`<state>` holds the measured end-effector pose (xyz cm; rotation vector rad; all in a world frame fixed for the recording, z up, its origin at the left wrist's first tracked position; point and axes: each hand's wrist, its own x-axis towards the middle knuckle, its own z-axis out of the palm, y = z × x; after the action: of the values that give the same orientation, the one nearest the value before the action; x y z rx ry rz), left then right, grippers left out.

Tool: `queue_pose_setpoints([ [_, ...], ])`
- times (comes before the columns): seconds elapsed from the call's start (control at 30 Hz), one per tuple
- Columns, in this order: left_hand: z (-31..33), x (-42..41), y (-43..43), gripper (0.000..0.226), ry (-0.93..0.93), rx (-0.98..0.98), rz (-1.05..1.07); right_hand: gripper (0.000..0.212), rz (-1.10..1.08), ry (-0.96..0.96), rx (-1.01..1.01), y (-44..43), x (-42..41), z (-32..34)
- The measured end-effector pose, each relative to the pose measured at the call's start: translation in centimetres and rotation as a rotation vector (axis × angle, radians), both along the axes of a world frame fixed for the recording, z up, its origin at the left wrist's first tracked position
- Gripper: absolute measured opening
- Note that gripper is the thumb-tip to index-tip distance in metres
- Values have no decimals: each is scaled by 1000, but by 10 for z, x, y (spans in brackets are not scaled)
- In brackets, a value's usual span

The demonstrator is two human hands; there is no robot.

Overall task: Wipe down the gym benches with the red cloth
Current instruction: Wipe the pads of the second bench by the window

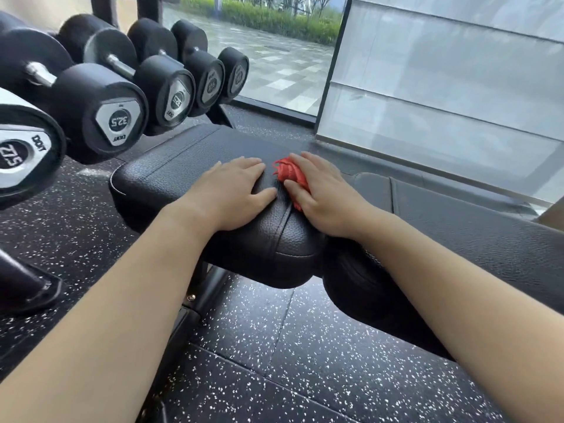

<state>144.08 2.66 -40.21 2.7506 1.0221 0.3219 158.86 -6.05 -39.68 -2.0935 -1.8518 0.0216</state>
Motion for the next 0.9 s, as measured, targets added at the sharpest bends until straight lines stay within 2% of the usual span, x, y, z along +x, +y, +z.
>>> queue_pose_setpoints([
  [0.23,1,6,3,59,-30,30,19,50,-36,-72,-88,58,17,6],
  [0.37,1,7,4,57,-58,42,23,40,-111,-30,-111,93,29,10],
  [0.47,0,8,5,58,-73,54,20,40,-166,-1,-142,103,29,13],
  [0.6,-2,7,6,57,-78,58,9,39,-127,-37,-105,88,28,12],
  [0.9,-4,-12,8,53,-126,41,-8,52,65,-75,-75,17,-14,12],
])
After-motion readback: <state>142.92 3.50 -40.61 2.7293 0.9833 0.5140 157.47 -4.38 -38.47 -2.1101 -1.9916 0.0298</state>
